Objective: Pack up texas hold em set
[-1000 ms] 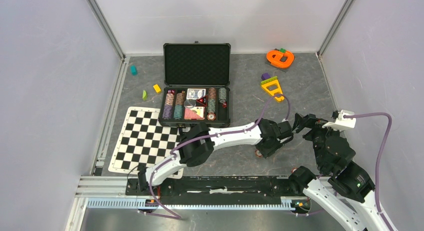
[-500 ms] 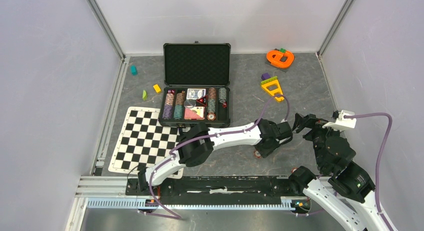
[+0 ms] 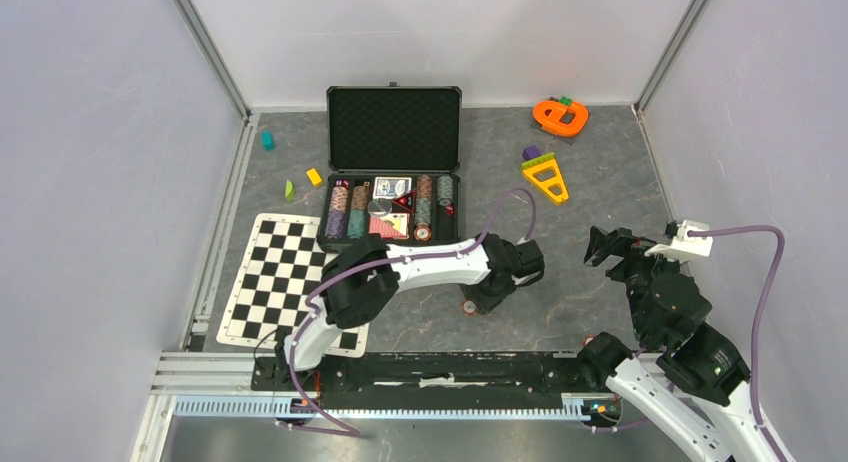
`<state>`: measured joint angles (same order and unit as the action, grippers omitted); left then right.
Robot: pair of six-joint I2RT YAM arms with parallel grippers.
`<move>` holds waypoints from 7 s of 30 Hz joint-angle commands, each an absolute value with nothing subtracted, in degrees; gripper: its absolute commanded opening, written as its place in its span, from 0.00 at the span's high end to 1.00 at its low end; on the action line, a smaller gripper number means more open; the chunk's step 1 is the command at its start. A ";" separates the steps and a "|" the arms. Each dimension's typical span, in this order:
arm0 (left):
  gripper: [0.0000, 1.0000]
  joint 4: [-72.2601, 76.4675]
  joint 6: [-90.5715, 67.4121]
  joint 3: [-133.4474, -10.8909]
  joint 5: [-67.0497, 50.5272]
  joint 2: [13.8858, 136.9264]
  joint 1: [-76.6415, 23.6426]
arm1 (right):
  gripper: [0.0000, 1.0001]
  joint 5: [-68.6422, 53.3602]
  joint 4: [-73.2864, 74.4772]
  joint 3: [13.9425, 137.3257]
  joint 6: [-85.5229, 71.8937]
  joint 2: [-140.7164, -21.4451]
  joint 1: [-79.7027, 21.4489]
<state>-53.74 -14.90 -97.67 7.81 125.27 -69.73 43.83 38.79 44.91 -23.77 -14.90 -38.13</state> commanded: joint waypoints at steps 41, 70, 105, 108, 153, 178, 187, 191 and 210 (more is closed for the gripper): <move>0.53 -50.93 -11.05 -90.65 3.32 123.95 -67.53 | 0.01 43.82 38.50 45.97 -23.99 -14.72 -38.14; 0.57 -53.99 -9.34 -96.09 11.53 110.06 -58.32 | 0.01 43.84 38.41 45.62 -23.99 -14.83 -38.14; 0.58 -53.61 -10.90 -92.86 12.97 108.63 -44.74 | 0.02 43.94 37.10 45.01 -23.13 -15.34 -38.14; 0.58 -52.23 -10.73 -91.53 13.17 108.00 -44.73 | 0.01 43.87 37.09 45.01 -23.28 -15.30 -38.14; 0.08 -24.95 -42.14 -66.14 28.14 94.07 -60.86 | 0.01 42.59 37.08 44.72 -23.05 -14.34 -38.14; 0.30 -26.15 -57.12 -70.46 32.78 111.11 -61.48 | 0.02 43.61 38.43 45.70 -22.18 -12.13 -38.15; 0.44 -25.14 -56.63 -69.61 32.21 112.03 -62.12 | 0.02 43.26 38.50 45.70 -22.49 -11.87 -38.16; 0.47 -25.03 -55.66 -69.88 31.18 112.66 -62.08 | 0.01 43.09 38.58 45.92 -22.57 -11.78 -38.15; 0.58 -34.89 -39.99 -73.07 13.68 111.00 -68.38 | 0.02 41.76 38.32 45.49 -23.93 -12.40 -38.16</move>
<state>-29.95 -47.13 -71.77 24.25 110.10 -65.23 42.70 38.74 44.51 -23.14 -12.32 -37.87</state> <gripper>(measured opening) 0.470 0.985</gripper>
